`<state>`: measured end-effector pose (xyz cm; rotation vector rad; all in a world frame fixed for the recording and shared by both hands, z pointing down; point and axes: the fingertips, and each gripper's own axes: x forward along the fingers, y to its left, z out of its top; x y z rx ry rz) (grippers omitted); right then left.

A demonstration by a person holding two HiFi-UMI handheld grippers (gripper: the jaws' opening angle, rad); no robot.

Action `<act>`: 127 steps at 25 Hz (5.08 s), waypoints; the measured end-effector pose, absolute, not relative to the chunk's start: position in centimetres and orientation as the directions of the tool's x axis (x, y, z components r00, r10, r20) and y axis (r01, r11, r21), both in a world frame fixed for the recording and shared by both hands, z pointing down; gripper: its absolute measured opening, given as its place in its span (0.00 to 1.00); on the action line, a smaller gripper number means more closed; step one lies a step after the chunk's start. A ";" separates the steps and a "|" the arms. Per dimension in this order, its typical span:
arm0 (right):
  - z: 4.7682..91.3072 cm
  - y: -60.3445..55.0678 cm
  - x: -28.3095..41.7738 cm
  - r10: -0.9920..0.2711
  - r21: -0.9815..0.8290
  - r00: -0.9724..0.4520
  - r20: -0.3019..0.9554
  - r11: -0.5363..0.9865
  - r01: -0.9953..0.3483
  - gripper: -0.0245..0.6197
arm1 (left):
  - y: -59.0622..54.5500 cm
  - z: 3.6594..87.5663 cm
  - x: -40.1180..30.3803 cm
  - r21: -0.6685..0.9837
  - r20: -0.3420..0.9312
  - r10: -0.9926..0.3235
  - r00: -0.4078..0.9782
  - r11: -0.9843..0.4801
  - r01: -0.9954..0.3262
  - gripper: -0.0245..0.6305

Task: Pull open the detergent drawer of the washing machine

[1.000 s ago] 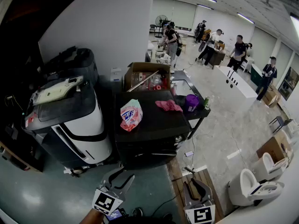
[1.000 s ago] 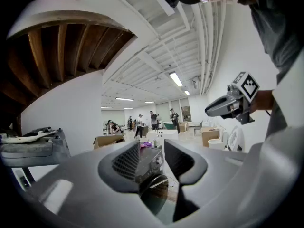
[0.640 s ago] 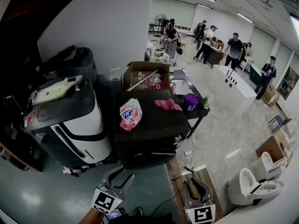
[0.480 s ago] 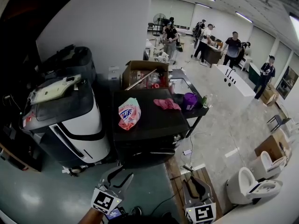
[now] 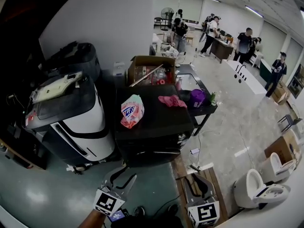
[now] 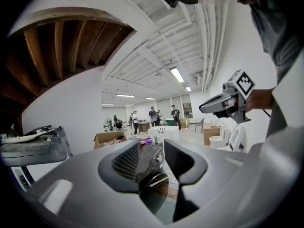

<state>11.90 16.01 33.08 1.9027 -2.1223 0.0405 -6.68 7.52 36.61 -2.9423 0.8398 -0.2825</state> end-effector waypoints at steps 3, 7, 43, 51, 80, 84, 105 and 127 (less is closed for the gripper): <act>33.0 15.2 13.2 -0.966 0.152 -0.129 0.223 0.166 -0.974 0.20 | 7.5 36.3 -5.7 -0.129 0.161 -0.558 0.814 -0.829 -0.543 0.29; 32.7 14.2 15.2 -0.959 0.132 -0.181 0.219 0.213 -0.968 0.20 | 7.5 35.4 -4.0 -0.117 0.175 -0.600 0.780 -0.800 -0.589 0.29; 32.9 10.3 30.2 -0.893 0.015 -0.432 0.125 0.438 -0.899 0.20 | 7.1 37.0 8.0 -0.149 0.210 -0.780 0.589 -0.621 -0.769 0.29; 33.7 8.5 28.7 -0.890 -0.018 -0.433 0.140 0.435 -0.900 0.20 | 2.2 39.5 5.7 -0.063 0.222 -0.765 0.604 -0.630 -0.774 0.29; 43.9 -9.3 9.3 -0.785 -0.264 -0.564 0.256 0.505 -0.822 0.20 | -14.5 53.1 -7.7 0.067 0.355 -0.670 0.652 -0.677 -0.733 0.29; 46.3 -11.3 6.6 -0.751 -0.402 -0.621 0.226 0.509 -0.762 0.20 | -15.4 56.0 -8.7 0.178 0.372 -0.652 0.661 -0.649 -0.740 0.29; 71.1 -16.6 0.1 -0.686 -0.796 -0.660 0.307 0.195 -0.573 0.32 | -18.1 73.6 -9.7 0.663 0.371 -0.631 0.681 -0.334 -0.670 0.37; 75.3 -20.5 -0.1 -0.786 -0.922 -0.610 0.097 0.160 -0.353 0.41 | -21.1 75.1 -9.6 0.870 0.148 -0.764 0.628 -0.201 -0.450 0.49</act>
